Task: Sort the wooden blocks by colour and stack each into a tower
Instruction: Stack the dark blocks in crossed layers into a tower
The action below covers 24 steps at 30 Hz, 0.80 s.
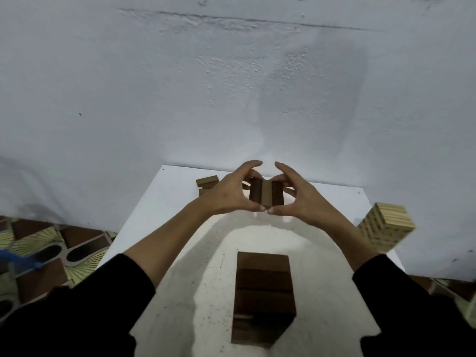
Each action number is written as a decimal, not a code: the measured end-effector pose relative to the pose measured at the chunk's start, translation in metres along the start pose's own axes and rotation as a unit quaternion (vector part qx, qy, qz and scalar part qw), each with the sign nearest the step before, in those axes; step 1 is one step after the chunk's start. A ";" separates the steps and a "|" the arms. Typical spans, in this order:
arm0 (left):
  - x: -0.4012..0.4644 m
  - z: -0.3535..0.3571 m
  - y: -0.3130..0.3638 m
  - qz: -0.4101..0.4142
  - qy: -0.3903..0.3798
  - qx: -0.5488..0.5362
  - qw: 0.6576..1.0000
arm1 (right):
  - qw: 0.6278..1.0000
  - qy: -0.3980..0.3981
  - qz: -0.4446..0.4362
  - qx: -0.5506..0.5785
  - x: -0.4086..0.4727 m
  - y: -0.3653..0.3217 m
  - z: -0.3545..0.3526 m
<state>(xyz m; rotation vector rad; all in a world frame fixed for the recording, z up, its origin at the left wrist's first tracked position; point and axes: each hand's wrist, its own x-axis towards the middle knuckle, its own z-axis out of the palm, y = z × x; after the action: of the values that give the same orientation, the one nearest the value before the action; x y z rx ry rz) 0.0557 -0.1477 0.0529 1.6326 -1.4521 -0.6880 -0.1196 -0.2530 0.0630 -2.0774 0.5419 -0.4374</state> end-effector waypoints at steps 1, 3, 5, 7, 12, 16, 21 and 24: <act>-0.007 -0.003 0.009 0.007 0.003 0.003 1.000 | 1.000 0.003 -0.008 -0.007 -0.007 -0.010 -0.002; -0.016 -0.009 0.025 0.019 0.008 0.008 1.000 | 1.000 0.008 -0.023 -0.019 -0.015 -0.027 -0.008; -0.030 -0.014 0.042 0.031 0.014 0.015 0.999 | 0.998 0.012 -0.042 -0.039 -0.028 -0.046 -0.011; -0.044 -0.017 0.056 0.038 0.019 0.019 0.999 | 0.997 0.015 -0.052 -0.051 -0.042 -0.063 -0.012; -0.086 -0.016 0.082 0.058 0.017 0.024 0.998 | 0.996 0.017 -0.067 -0.064 -0.080 -0.090 -0.005; -0.121 -0.009 0.093 0.053 0.007 0.045 0.998 | 0.996 0.008 -0.060 -0.064 -0.110 -0.100 0.008; -0.148 0.004 0.090 0.046 -0.006 0.058 0.997 | 0.996 -0.011 -0.039 -0.079 -0.133 -0.100 0.022; -0.154 0.010 0.086 0.043 -0.010 0.067 0.997 | 0.996 -0.016 -0.031 -0.087 -0.141 -0.095 0.027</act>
<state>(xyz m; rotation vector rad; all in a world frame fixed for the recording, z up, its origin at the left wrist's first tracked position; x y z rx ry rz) -0.0255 0.0013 0.1020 1.6576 -1.6015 -0.5709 -0.2045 -0.1132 0.1163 -2.2701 0.5125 -0.4037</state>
